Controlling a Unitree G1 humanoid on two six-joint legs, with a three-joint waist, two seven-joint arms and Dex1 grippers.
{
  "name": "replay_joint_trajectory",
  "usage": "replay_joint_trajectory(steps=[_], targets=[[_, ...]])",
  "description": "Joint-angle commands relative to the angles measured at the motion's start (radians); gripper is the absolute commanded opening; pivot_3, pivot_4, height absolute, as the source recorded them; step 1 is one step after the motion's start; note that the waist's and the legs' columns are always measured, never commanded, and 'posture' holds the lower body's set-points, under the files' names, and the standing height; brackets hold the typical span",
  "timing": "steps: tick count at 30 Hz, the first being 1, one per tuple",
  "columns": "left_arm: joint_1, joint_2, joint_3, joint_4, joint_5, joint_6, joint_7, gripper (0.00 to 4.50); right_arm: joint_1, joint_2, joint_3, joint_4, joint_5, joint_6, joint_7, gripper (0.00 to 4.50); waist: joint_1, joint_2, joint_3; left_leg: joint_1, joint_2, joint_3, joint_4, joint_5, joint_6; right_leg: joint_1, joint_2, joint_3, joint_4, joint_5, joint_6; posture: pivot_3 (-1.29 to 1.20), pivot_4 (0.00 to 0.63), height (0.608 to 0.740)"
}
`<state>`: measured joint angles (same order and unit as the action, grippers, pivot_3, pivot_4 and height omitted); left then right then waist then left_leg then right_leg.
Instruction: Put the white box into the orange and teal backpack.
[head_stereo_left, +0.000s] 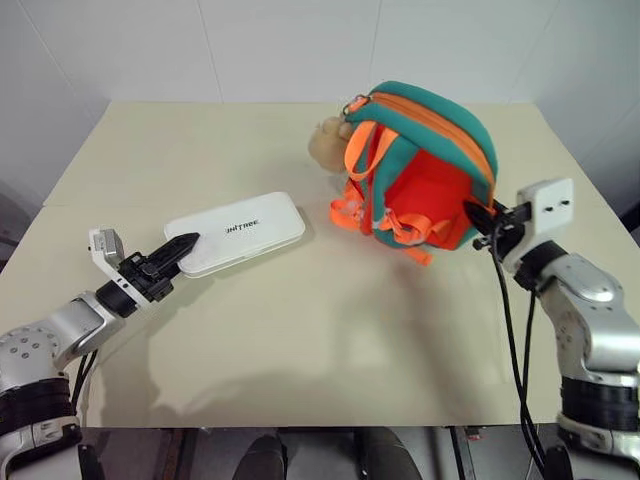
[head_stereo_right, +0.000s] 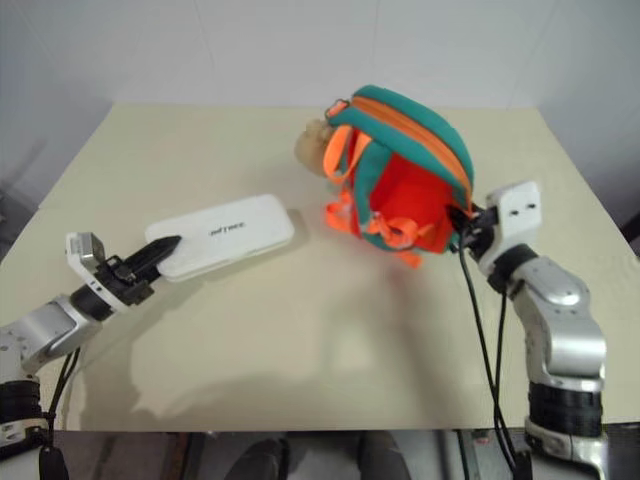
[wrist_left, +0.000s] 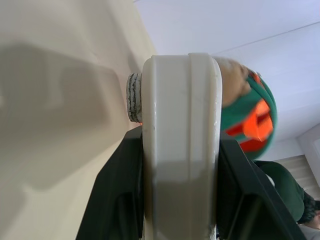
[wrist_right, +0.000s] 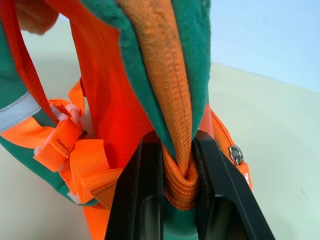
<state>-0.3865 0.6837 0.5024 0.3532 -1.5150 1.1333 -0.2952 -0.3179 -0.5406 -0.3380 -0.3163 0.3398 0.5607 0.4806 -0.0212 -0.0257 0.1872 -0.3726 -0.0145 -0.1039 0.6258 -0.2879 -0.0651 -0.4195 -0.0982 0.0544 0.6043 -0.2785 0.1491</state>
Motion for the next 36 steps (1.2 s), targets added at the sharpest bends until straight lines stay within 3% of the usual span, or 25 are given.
replay_joint_trajectory(steps=[1,7,17,28,36], targets=[[-0.04,0.031,0.02,0.02,0.039,0.016,-0.066,1.33,0.063,-0.033,-0.102,-0.182,0.104,0.052,0.012,0.88,-0.001,0.0,0.0,0.0,0.0,0.0,0.0,0.0,0.001,0.0,0.0,0.0,0.0,0.0,0.0,0.0,0.15,0.74],[-0.097,0.021,0.006,0.072,0.124,0.037,-0.128,1.33,0.267,-0.097,-0.192,-0.345,0.257,0.134,0.105,0.88,0.0,0.0,0.0,0.001,0.0,0.0,0.001,-0.002,0.004,0.0,0.0,0.0,-0.002,0.0,0.0,0.0,0.15,0.74],[-0.151,0.007,0.012,0.111,0.221,0.064,-0.193,1.33,0.393,-0.059,-0.239,-0.456,0.401,0.105,0.083,0.88,-0.005,0.0,0.0,0.003,0.0,0.001,0.002,-0.003,0.005,0.001,0.0,0.001,0.0,0.0,0.0,0.0,0.15,0.74],[-0.174,0.012,0.031,0.131,0.284,0.084,-0.237,1.33,0.55,0.156,-0.193,-0.425,0.33,-0.08,0.01,0.88,0.0,-0.001,0.0,0.002,0.0,0.001,0.002,-0.003,0.004,0.001,0.0,0.001,0.0,0.0,0.0,0.0,0.15,0.74],[-0.19,0.02,0.04,0.15,0.327,0.088,-0.267,1.33,0.576,0.159,-0.174,-0.41,0.315,-0.11,-0.008,0.88,-0.001,-0.001,0.0,0.003,0.0,0.001,0.002,-0.003,0.004,0.001,0.0,0.001,0.001,0.0,0.0,0.0,0.15,0.74]])
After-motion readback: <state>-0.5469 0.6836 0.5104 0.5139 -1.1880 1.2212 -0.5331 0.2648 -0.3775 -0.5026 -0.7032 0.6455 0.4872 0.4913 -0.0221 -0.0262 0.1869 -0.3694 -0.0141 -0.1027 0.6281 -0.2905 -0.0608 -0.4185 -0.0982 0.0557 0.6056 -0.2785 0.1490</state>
